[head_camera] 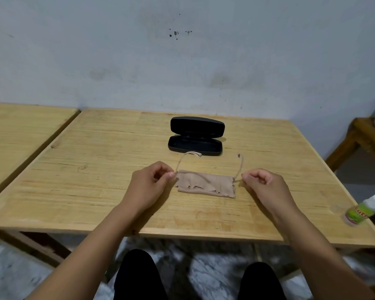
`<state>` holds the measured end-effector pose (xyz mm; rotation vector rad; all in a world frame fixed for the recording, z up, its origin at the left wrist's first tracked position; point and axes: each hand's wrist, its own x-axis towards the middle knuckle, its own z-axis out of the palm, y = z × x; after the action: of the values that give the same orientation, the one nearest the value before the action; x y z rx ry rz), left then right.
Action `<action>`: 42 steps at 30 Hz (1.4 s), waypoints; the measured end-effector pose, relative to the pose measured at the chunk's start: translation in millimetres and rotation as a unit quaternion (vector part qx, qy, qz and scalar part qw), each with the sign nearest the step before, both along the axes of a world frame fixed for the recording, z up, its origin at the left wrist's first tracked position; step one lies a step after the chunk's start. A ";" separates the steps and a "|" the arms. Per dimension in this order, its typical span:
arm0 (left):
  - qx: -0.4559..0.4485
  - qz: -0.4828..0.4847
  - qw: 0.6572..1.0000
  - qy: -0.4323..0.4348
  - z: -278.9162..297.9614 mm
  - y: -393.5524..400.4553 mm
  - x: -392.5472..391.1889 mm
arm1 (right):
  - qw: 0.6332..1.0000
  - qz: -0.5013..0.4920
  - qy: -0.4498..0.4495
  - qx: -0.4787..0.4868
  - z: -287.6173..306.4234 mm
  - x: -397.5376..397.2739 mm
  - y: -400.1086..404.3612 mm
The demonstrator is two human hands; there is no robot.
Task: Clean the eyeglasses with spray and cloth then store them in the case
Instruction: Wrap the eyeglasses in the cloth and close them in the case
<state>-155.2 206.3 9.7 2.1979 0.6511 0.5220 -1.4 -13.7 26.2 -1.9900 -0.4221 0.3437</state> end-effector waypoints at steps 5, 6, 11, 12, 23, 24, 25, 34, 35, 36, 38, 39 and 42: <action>0.014 0.044 0.999 0.017 -4.0 -17.0 0.4 | 0.999 -0.017 -0.031 -0.031 -5.2 -21.2 -1.2; 0.014 0.047 0.999 0.019 -2.8 -19.0 1.7 | 0.998 -0.017 -0.036 -0.038 -5.3 -22.4 1.0; 0.015 0.033 0.999 0.038 3.5 -23.3 -2.7 | 0.996 -0.010 -0.062 -0.065 -6.2 -21.2 0.5; 0.015 0.036 0.999 0.036 4.9 -23.2 -4.4 | 0.996 -0.019 -0.065 -0.051 -5.2 -20.2 -1.1; 0.048 0.041 0.993 -0.095 25.8 -22.2 14.3 | 0.995 0.038 -0.087 0.007 -0.1 -1.8 17.0; 0.047 0.034 0.993 -0.100 26.2 -22.6 16.0 | 0.994 0.055 -0.091 0.001 -0.8 0.1 18.4; 0.046 0.027 0.993 -0.105 26.3 -23.1 17.5 | 0.992 0.073 -0.100 -0.010 -1.4 1.7 20.2; 0.144 -0.103 0.983 -0.050 19.2 -24.8 29.1 | 0.980 0.151 -0.117 -0.063 -5.9 11.3 26.3; 0.160 -0.117 0.980 -0.024 16.6 -26.3 30.7 | 0.982 0.151 -0.102 -0.056 -6.2 12.1 25.8; 0.169 -0.123 0.978 -0.002 14.8 -27.7 31.8 | 0.984 0.147 -0.090 -0.046 -6.9 13.7 24.7; 0.170 -0.113 0.979 0.017 13.5 -28.6 32.8 | 0.989 0.130 -0.067 -0.025 -7.0 17.5 21.4; 0.159 -0.095 0.982 0.014 15.0 -27.5 32.5 | 0.991 0.121 -0.055 -0.013 -5.9 19.1 19.5; 0.085 -0.013 0.996 0.002 21.8 -17.0 30.4 | 0.994 0.104 -0.004 0.020 -1.8 22.2 16.6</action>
<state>-124.8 189.3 31.5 2.3634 0.5990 0.5789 20.8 2.9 24.4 -1.9126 -0.6383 0.4534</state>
